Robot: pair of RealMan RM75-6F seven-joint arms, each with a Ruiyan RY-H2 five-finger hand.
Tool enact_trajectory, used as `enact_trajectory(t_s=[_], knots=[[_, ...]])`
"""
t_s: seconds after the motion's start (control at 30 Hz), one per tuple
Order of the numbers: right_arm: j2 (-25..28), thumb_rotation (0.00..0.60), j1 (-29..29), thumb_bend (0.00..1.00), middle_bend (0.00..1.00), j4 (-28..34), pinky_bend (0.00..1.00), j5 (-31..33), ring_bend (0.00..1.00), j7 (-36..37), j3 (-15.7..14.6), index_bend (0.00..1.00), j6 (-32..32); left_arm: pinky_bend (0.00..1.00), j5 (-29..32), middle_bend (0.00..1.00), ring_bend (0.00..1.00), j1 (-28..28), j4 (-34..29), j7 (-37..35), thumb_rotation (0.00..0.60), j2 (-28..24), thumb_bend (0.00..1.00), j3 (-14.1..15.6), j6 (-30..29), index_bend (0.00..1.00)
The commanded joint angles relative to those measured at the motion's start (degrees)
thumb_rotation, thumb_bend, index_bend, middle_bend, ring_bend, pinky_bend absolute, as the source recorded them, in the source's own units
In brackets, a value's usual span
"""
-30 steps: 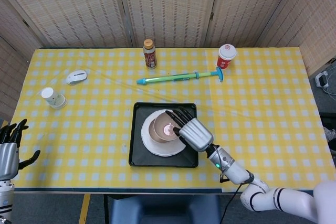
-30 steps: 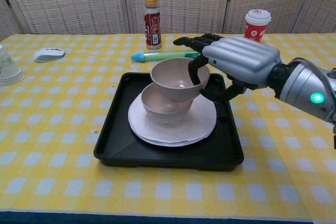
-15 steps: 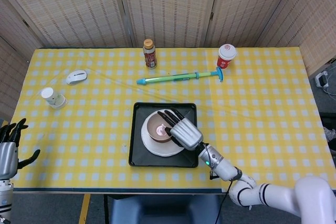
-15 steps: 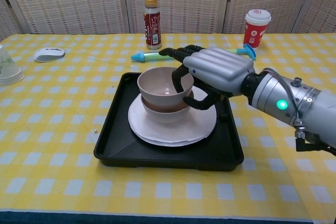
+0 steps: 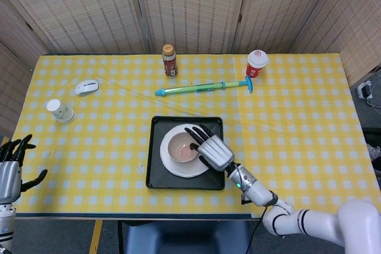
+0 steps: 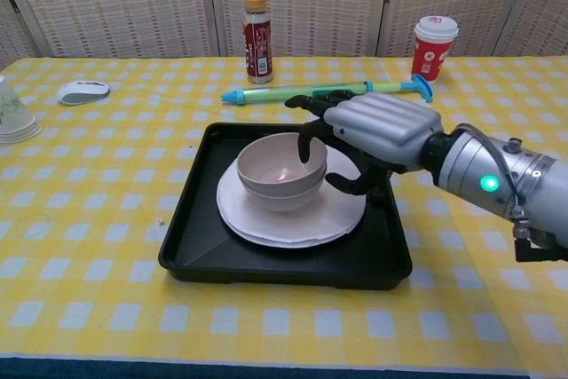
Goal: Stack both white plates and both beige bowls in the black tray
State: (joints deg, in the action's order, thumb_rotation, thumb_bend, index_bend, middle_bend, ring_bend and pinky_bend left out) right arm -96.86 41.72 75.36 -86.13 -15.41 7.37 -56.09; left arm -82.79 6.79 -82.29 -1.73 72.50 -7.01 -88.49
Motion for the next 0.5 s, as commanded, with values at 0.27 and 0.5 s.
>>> enact_trajectory(t_s=[0.27, 0.5], knots=[[11.57, 0.600, -11.17, 0.38, 0.00, 11.93, 0.00, -2.83, 0.00, 4.70, -4.97, 0.05, -15.53, 0.15, -0.06, 0.31, 0.14, -0.51, -2.10, 1.65, 0.600, -1.75, 0.24, 1.02, 0.78, 0.13], [22.24, 0.600, -23.15, 0.37, 0.00, 16.73, 0.00, -2.90, 0.00, 7.13, -10.36, 0.00, -28.24, 0.14, -0.61, 0.32, 0.13, -0.42, -5.32, 6.28, 0.600, -3.18, 0.24, 2.77, 2.71, 0.14]])
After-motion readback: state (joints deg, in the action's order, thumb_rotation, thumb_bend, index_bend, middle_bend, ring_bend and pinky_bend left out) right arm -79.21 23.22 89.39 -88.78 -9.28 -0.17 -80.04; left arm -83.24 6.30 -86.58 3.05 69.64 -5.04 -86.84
